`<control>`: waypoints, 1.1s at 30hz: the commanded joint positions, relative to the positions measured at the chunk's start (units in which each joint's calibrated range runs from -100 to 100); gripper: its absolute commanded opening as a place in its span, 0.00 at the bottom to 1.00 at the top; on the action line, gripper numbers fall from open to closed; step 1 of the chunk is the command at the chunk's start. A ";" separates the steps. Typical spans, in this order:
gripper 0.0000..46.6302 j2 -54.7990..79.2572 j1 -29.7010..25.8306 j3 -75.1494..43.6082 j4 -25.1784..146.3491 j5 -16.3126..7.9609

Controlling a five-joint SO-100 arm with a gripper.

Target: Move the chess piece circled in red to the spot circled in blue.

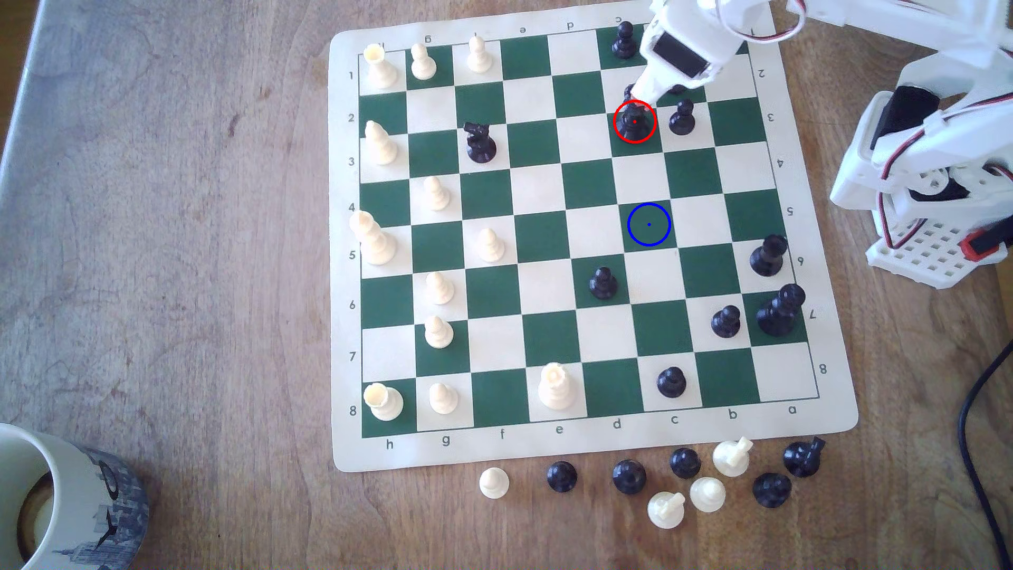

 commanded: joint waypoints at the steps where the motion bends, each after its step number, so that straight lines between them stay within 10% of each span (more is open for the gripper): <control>1: 0.32 1.06 -0.09 -0.64 -1.19 0.10; 33: 0.28 6.75 0.38 5.97 -13.72 0.39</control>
